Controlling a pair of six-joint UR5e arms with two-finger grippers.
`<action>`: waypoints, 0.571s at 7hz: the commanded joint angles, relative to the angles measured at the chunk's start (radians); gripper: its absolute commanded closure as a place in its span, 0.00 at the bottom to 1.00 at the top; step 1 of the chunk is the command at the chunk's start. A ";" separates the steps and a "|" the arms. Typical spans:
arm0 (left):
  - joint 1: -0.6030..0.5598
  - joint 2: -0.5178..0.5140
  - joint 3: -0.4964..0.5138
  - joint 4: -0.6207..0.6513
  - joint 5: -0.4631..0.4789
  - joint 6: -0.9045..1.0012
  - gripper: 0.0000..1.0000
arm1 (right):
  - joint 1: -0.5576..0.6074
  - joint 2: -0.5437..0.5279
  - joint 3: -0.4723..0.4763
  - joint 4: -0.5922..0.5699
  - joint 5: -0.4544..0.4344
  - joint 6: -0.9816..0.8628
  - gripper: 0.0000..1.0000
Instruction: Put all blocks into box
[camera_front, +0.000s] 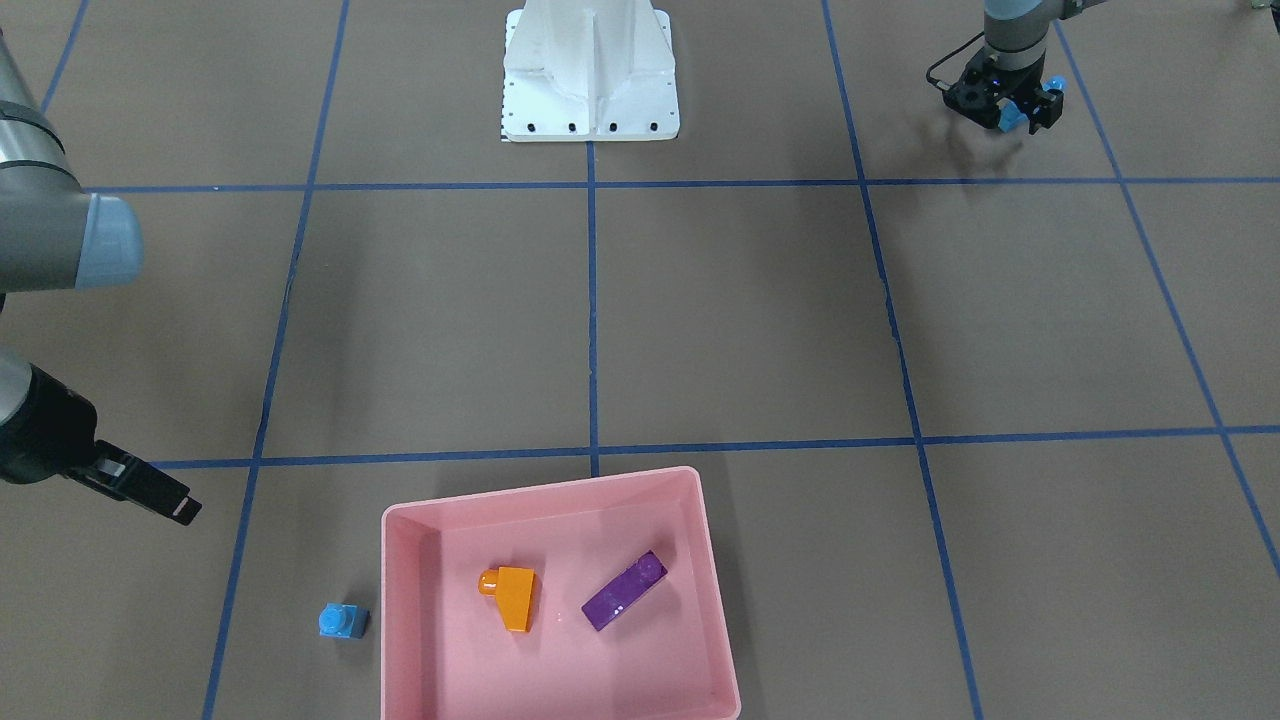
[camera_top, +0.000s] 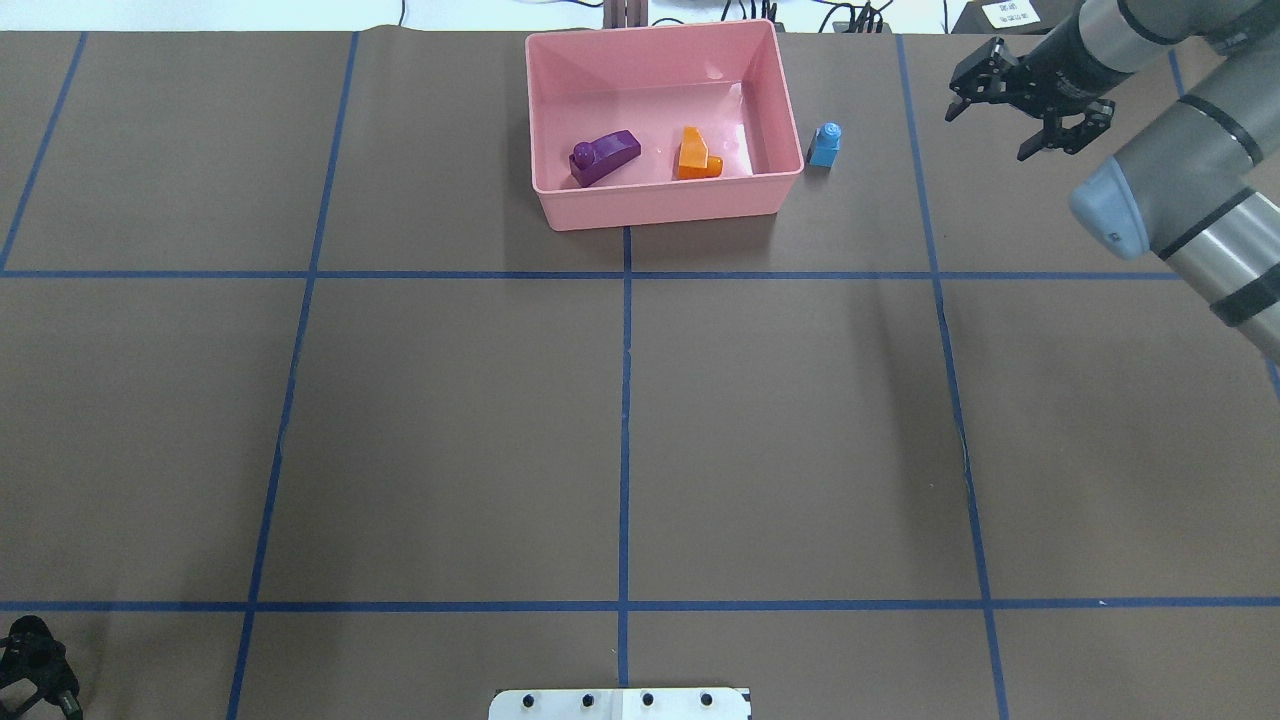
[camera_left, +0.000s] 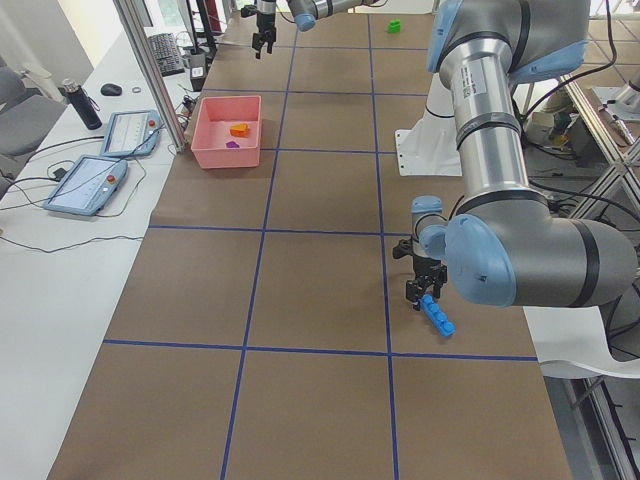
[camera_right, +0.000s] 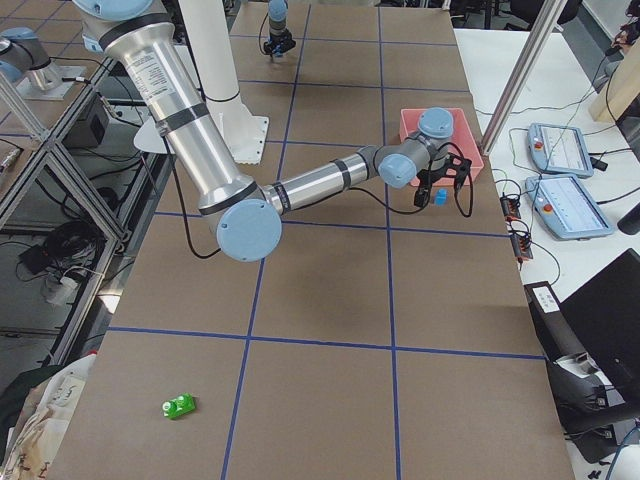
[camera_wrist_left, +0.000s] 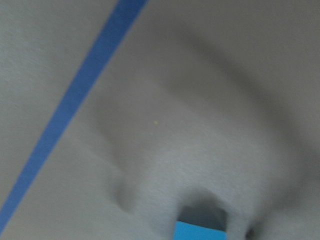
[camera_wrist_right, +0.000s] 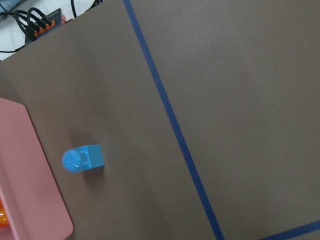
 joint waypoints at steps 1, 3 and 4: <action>0.022 0.009 0.004 0.002 -0.027 -0.017 0.31 | 0.005 -0.043 0.035 0.000 0.003 -0.018 0.00; 0.017 0.037 0.001 0.014 -0.043 -0.018 1.00 | 0.005 -0.043 0.036 0.000 0.003 -0.018 0.00; 0.002 0.073 -0.048 0.016 -0.043 -0.021 1.00 | 0.005 -0.046 0.048 0.000 0.003 -0.017 0.00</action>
